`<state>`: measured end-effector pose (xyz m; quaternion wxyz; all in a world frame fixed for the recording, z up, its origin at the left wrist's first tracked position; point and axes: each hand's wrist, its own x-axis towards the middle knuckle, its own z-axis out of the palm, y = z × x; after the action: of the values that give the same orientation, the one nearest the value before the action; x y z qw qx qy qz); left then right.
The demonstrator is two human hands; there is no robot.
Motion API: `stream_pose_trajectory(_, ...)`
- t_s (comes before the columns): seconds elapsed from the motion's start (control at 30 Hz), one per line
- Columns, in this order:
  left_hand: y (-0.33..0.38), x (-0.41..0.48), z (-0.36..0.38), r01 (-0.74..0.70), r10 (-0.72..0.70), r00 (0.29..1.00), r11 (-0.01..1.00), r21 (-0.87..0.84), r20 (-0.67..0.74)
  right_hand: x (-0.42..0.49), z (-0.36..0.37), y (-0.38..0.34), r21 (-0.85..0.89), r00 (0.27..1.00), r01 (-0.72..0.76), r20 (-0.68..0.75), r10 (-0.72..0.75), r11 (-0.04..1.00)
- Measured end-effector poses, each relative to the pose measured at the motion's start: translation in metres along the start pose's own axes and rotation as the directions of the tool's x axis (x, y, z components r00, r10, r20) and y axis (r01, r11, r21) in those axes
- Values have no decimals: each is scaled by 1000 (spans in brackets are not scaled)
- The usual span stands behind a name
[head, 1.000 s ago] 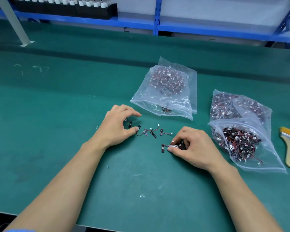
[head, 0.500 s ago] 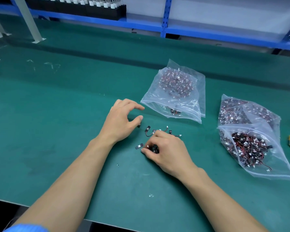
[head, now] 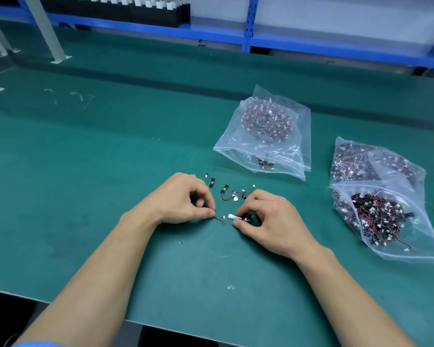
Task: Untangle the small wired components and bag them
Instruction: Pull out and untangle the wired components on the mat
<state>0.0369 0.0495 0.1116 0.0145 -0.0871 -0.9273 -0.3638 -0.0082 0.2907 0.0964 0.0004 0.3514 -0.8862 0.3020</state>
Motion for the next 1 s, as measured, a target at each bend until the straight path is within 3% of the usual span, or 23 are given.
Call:
stream_pose_trajectory(0.33,-11,-12,-12,195,-178,974,972,127,-137,-2,-2,2,13,999,19,49,-19,1000)
stream_pose_trajectory(0.43,-5,-12,-9,150,-121,962,983,103,-244,-2,-5,3,17,996,30,82,-31,999)
stream_pose_trajectory(0.53,10,-9,2,-27,73,948,988,151,-308,-1,-10,3,41,991,58,120,-62,997)
stream_pose_trajectory(0.63,24,-4,17,-193,249,948,946,261,-200,0,-13,5,102,989,68,123,-81,992)
stream_pose_trajectory(0.7,27,0,24,-254,292,952,919,301,-88,-1,-14,7,139,990,58,120,-75,989)
stream_pose_trajectory(0.8,29,2,28,-260,278,961,915,308,-15,-1,-15,9,172,989,50,131,-73,984)
stream_pose_trajectory(1.0,27,0,25,-175,196,980,933,316,-37,-3,-25,12,166,982,80,155,-107,983)
